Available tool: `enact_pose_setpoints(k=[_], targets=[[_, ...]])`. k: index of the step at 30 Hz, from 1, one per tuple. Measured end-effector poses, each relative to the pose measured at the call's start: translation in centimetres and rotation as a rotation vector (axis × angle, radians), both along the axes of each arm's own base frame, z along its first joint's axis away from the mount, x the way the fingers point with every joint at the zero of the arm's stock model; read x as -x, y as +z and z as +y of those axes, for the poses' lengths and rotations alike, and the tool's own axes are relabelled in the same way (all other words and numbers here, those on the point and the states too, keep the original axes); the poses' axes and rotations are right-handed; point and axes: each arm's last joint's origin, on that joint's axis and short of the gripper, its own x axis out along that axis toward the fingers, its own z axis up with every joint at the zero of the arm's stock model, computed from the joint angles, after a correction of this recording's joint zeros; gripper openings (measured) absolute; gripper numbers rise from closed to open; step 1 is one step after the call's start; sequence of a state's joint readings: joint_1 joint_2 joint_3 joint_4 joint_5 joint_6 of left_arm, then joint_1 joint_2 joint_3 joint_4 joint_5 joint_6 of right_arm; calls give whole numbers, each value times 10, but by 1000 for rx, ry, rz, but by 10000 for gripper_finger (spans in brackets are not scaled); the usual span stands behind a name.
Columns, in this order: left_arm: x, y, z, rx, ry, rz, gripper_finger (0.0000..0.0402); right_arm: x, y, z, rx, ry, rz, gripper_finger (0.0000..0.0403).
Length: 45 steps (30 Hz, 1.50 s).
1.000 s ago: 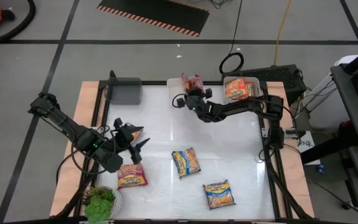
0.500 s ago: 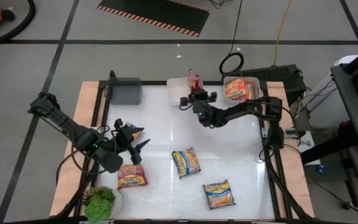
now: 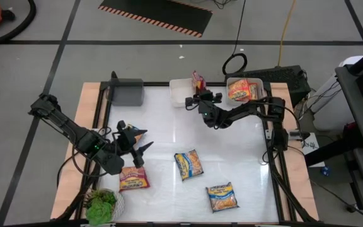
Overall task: Sort Maruchan noodles
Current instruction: Put the right red noodle pack into the white bin
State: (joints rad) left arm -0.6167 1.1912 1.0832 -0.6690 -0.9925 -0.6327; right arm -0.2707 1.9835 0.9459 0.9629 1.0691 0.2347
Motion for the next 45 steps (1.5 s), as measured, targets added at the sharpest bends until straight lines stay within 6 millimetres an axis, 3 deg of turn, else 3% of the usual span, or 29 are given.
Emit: enact_pose_setpoints(k=[12,19,27,31,38,45], targets=[[-1,2,-1,-6,-19,-6,253,-1,8,3,-9,89,-1,176],[-2,1,-2,3,-31,1,253,13,48,7,-216,295,13,192],[-2,1,-2,4,-32,1,253,40,98,-26,-512,375,116,193],[-2,1,-2,-4,-36,5,253,40,125,-41,-570,474,63,193],[-5,2,4,-52,-34,29,253,12,155,-74,-720,543,127,193],[-11,2,14,-71,5,38,253,-28,164,-101,-821,529,235,193]])
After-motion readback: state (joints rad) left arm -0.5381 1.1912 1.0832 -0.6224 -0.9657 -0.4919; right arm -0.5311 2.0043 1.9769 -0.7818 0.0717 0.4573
